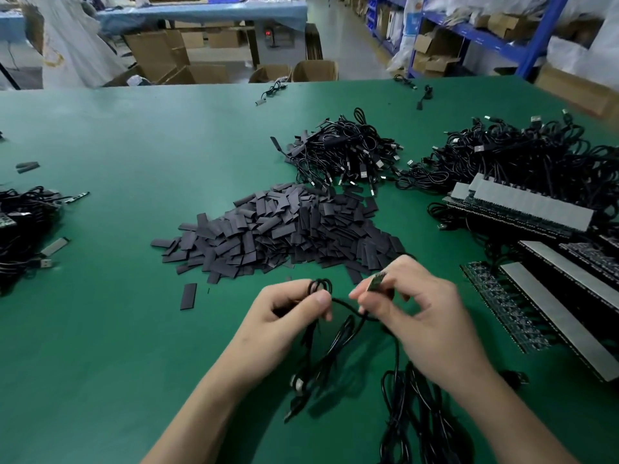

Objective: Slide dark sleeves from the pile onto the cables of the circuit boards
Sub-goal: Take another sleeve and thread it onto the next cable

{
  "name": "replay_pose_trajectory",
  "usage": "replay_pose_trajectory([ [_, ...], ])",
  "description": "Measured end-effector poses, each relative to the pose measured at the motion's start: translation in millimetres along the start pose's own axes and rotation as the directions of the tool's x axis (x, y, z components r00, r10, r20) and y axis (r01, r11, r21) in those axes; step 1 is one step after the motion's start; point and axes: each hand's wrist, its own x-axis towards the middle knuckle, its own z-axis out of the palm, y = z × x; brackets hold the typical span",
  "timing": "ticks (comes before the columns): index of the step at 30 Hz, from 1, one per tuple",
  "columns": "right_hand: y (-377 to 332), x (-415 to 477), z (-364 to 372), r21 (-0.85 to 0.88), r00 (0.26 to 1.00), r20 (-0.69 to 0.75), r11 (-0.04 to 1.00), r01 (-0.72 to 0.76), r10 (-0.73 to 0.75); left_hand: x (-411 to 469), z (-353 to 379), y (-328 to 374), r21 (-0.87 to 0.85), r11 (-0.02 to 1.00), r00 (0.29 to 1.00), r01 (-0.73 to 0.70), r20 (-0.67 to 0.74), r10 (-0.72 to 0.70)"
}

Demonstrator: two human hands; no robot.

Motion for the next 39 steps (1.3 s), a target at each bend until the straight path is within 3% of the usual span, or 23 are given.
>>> replay_pose_trajectory([
  [2, -5.5, -0.8, 4.2, -0.062, 0.986, 0.046, 0.985, 0.162, -0.160, 1.1, 0.7, -0.7, -0.078, 0.997, 0.995, 0.024, -0.093, -0.031],
  [4, -9.1, -1.0, 1.6, -0.037, 0.972, 0.058, 0.973, 0.229, -0.226, 2.3, 0.5, -3.0, -0.050, 0.996, 0.979, 0.072, -0.189, -0.081],
  [6, -9.3, -1.8, -6.9, 0.221, 0.975, 0.182, 0.972, 0.083, -0.125, 2.7, -4.3, -6.3, 0.010, 0.994, 0.978, 0.108, -0.183, -0.105],
  [7, -8.5, -1.1, -10.8, 0.407, 0.948, 0.305, 0.913, -0.040, -0.095, 2.7, -8.7, -6.7, 0.054, 0.991, 0.986, 0.120, -0.120, -0.113],
  [8, -8.3, -0.3, -13.7, 0.576, 0.905, 0.408, 0.804, -0.151, -0.122, 2.5, -13.8, -6.4, 0.114, 0.987, 0.993, 0.117, -0.029, -0.114],
  [10, -7.8, 2.5, -19.3, 0.821, 0.848, 0.464, 0.485, -0.303, -0.256, 0.0, -20.5, -3.1, 0.192, 0.979, 0.989, 0.071, 0.112, -0.093],
  [12, -9.8, 9.2, -31.8, 0.897, 0.829, 0.443, 0.154, -0.415, -0.341, -0.6, -21.4, -2.2, 0.181, 0.983, 0.998, 0.012, 0.051, -0.022],
  [13, -10.6, 12.2, -39.8, 0.888, 0.828, 0.442, 0.037, -0.459, -0.346, 1.9, -19.6, -2.9, 0.126, 0.992, 0.999, 0.022, -0.039, -0.017],
  [15, -7.1, 13.1, -51.8, 0.871, 0.838, 0.458, -0.039, -0.490, -0.298, 10.1, -13.1, -4.7, -0.058, 0.992, 0.977, 0.115, -0.171, -0.124],
  [16, -5.1, 12.3, -54.7, 0.872, 0.847, 0.480, 0.018, -0.490, -0.229, 10.6, -10.6, -5.1, -0.114, 0.985, 0.974, 0.130, -0.173, -0.149],
  [17, -3.4, 11.2, -54.5, 0.860, 0.856, 0.503, 0.172, -0.481, -0.120, 9.6, -8.8, -9.7, -0.138, 0.982, 0.978, 0.129, -0.149, -0.149],
  [18, -1.7, 9.2, -53.0, 0.780, 0.856, 0.516, 0.405, -0.477, 0.013, 8.3, -6.3, -12.6, -0.107, 0.984, 0.979, 0.139, -0.134, -0.153],
  [19, 0.6, 7.3, -48.3, 0.615, 0.844, 0.515, 0.619, -0.487, 0.152, 8.1, -4.3, -15.6, -0.070, 0.983, 0.971, 0.170, -0.157, -0.179],
  [20, 2.2, 5.6, -41.4, 0.429, 0.819, 0.508, 0.746, -0.509, 0.266, 6.6, -2.7, -14.9, -0.041, 0.983, 0.970, 0.178, -0.159, -0.183],
  [21, 3.1, 4.0, -32.6, 0.301, 0.794, 0.510, 0.796, -0.526, 0.331, 7.9, 0.5, -14.6, -0.029, 0.980, 0.966, 0.195, -0.169, -0.197],
  [23, 1.7, 0.9, -13.0, 0.181, 0.774, 0.508, 0.831, -0.525, 0.378, 4.1, 1.9, -16.1, -0.032, 0.982, 0.968, 0.186, -0.163, -0.189],
  [28, 6.5, -4.3, 12.6, 0.104, 0.836, 0.336, 0.865, -0.490, 0.434, 4.7, 7.5, -17.8, -0.177, 0.971, 0.981, 0.159, -0.086, -0.176],
  [36, 4.5, -2.2, 13.7, 0.329, 0.811, 0.386, 0.755, -0.567, 0.441, 4.9, 18.5, -17.9, -0.225, 0.969, 0.987, 0.103, -0.101, -0.129],
  [39, 6.9, -2.6, 13.5, 0.341, 0.808, 0.343, 0.738, -0.582, 0.479, 5.0, 16.5, -15.1, -0.125, 0.989, 0.990, 0.076, -0.112, -0.090],
])
